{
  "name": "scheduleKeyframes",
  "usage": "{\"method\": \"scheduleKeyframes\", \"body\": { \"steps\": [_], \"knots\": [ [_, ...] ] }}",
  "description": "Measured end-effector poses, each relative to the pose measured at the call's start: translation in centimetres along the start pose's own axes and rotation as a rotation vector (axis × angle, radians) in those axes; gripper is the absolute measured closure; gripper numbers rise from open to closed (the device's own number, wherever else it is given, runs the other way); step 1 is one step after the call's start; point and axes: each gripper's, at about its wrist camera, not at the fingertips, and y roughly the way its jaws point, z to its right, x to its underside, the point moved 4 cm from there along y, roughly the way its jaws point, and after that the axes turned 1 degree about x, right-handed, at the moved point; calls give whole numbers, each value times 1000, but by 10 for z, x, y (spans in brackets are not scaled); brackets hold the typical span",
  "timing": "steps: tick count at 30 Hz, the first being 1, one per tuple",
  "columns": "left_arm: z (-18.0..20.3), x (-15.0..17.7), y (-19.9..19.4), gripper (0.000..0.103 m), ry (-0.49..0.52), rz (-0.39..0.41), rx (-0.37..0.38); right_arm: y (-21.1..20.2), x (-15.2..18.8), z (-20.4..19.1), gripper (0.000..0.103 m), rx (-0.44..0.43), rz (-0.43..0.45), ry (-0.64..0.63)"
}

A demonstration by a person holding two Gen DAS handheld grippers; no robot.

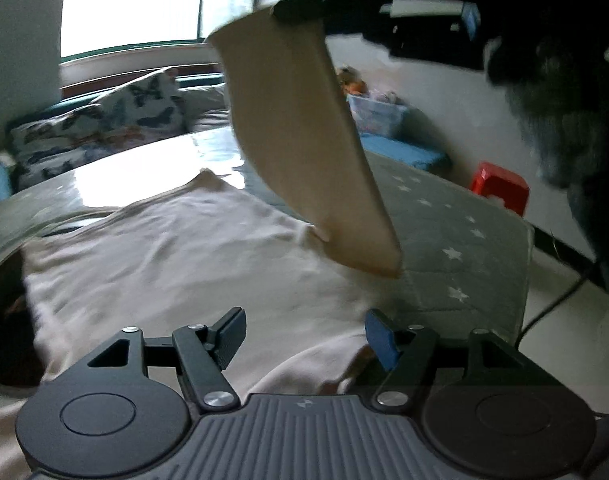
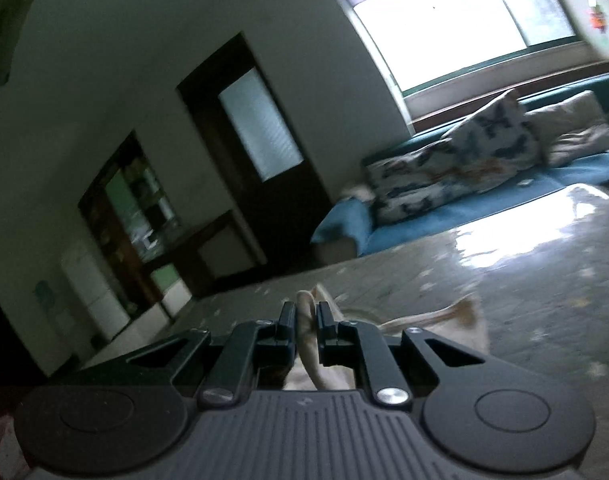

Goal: Fold clothes
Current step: 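Lift the held side with the right gripper and fold it over the body, then open the right gripper and withdraw it from the fold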

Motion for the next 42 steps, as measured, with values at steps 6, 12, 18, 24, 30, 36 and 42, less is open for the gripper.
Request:
{"method": "scheduleKeyframes", "body": {
  "steps": [6, 12, 18, 24, 30, 36, 42],
  "knots": [
    [-22, 8, -12, 31, -66, 10, -42, 48, 31, -35, 93, -45, -125, -57],
    [-36, 14, -12, 31, -111, 3, -58, 69, 60, -52, 85, -89, -238, -79],
    [-43, 22, -10, 31, -135, -13, -65, 59, 63, -54, 78, -82, -241, -120],
    [-48, 27, -15, 31, -139, -9, -77, 33, 56, -26, 69, 24, -228, -171],
    [-57, 31, -23, 29, -152, -13, -107, 2, 65, 10, 64, 152, -242, -205],
    [-63, 33, -30, 29, -157, -14, -134, -21, 82, 42, 63, 261, -282, -235],
    [-68, 34, -38, 29, -160, -12, -167, -39, 97, 64, 62, 315, -304, -228]
  ]
}}
